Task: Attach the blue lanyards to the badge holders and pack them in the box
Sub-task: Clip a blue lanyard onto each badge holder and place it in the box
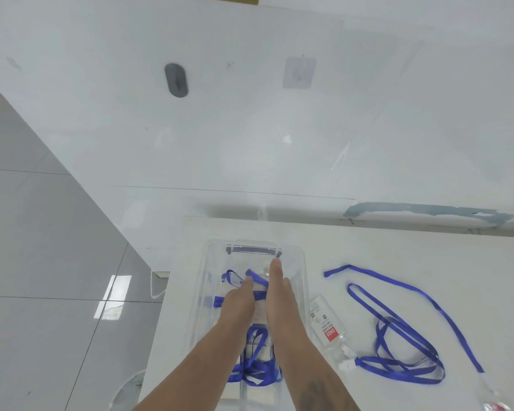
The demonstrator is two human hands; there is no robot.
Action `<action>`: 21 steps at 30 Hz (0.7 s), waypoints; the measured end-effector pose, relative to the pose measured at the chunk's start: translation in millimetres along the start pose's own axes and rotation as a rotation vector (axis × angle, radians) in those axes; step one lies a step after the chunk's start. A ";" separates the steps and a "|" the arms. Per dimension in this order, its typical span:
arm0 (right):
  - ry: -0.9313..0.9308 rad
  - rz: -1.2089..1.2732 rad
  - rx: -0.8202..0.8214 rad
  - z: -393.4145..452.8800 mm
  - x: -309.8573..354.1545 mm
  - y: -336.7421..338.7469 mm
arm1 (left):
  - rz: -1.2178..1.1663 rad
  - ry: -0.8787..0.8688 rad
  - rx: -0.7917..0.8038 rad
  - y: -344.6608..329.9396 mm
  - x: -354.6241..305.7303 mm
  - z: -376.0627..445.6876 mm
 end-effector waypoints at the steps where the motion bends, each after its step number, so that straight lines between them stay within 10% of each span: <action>1: 0.003 -0.005 0.001 -1.1 0.0 1.1 | -0.063 0.024 0.040 -2.1 0.3 -3.0; 21: 0.061 0.243 0.024 -52.6 -8.6 55.2 | -0.126 -0.086 0.133 15.1 -12.5 -53.4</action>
Point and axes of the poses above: each hand's wrist, its own z-axis towards the middle knuckle, its own y-axis out of the back of the hand, x = y × z, the point moved 2 cm from there along z, towards the middle knuckle, and after that the axes turned 1 degree about x, right-handed, at the moved point
